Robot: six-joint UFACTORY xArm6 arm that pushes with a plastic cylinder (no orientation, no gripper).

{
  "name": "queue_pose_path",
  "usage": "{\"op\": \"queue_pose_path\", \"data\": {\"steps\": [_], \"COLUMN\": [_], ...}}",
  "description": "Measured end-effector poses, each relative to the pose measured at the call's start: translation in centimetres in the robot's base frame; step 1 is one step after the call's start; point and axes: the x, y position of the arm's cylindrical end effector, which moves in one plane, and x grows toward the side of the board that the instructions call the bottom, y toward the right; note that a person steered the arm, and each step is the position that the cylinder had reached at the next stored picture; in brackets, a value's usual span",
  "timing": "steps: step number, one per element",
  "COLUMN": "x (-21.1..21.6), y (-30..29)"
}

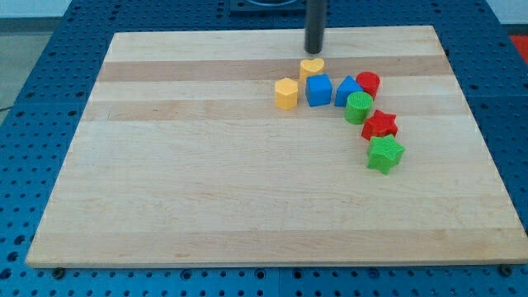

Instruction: Move the yellow heart to the left side of the yellow hexagon

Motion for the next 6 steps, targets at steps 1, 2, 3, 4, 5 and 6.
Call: {"op": "queue_pose_path", "data": {"steps": [1,2,3,4,5,6], "x": [1.5,3.7,5.2,6.6,7.1,7.1], "y": [2.7,2.7,1.6,0.3,-1.0,-5.9]}}
